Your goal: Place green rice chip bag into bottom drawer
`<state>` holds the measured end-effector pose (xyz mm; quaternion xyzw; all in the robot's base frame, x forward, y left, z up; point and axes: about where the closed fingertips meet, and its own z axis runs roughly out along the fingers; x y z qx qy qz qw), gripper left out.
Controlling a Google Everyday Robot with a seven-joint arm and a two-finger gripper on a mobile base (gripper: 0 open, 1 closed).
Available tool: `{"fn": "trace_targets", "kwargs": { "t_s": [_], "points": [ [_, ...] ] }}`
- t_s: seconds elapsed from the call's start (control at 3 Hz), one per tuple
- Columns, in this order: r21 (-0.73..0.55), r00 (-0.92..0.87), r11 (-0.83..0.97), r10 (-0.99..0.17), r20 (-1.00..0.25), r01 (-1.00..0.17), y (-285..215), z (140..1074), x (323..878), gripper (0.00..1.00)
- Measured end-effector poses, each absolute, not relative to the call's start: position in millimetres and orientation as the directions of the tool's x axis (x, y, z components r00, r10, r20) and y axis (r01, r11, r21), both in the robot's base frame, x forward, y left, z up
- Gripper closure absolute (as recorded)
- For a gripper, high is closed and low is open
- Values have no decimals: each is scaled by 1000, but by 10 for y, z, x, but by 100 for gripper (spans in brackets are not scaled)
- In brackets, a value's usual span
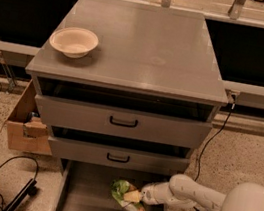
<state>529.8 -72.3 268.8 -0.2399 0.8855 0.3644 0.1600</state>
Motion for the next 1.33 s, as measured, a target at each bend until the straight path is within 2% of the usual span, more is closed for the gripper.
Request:
{"fn": "trace_targets", "kwargs": {
  "t_s": [0.33, 0.67, 1.33],
  "points": [
    [571, -834, 617, -310, -457, -542, -703, 2679, 5288, 13],
    [573, -834, 615, -311, -456, -542, -685, 2672, 5279, 0],
    [574, -818, 589, -328, -474, -569, -617, 2769, 5287, 0]
  ]
}}
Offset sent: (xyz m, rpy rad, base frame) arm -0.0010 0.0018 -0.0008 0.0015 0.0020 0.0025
